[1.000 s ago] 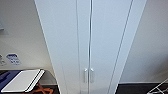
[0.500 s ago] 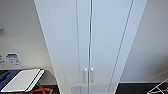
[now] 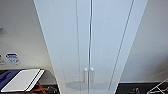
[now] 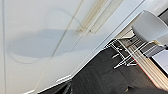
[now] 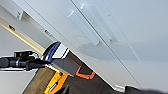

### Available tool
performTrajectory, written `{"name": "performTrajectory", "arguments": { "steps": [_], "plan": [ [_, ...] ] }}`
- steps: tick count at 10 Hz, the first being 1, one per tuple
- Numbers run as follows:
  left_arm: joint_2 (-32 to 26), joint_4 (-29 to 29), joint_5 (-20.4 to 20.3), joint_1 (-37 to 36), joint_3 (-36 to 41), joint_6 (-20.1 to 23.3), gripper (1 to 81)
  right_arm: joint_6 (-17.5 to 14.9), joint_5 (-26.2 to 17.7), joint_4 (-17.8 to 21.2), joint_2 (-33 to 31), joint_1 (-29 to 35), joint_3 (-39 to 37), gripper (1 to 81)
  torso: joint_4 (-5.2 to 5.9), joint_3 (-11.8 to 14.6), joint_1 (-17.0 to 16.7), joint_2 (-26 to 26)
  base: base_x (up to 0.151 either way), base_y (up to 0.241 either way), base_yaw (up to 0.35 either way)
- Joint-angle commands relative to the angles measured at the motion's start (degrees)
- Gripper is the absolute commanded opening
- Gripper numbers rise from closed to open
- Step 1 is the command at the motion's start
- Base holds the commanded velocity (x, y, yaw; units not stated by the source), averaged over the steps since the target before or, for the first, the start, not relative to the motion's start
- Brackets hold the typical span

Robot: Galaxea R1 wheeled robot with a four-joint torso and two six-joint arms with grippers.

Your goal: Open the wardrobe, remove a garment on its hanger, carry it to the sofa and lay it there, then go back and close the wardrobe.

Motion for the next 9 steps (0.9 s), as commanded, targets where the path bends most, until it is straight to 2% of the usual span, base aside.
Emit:
{"name": "performTrajectory", "arguments": {
  "steps": [1, 4, 9],
  "plan": [
    [1.9, -2.3, 5.0, -11.0, -2.1, -1.7, 81.1, 0.1, -1.5, 2.9, 1.3, 9.7, -1.0, 81.1, 0.00, 0.0, 0.0, 0.0, 0.000, 0.000, 0.000],
    [8.0, -2.4, 7.4, -14.8, -6.9, -3.2, 81.1, 1.0, -4.3, 3.7, 7.7, 13.1, -5.7, 81.1, 0.00, 0.0, 0.0, 0.0, 0.000, 0.000, 0.000],
    [15.7, -3.3, 7.8, -17.6, -14.7, -4.3, 81.1, 1.2, -7.0, 3.5, 16.7, 16.3, -13.2, 81.1, 0.00, -0.1, 0.1, 0.1, 0.000, 0.000, 0.000]
  ]
}}
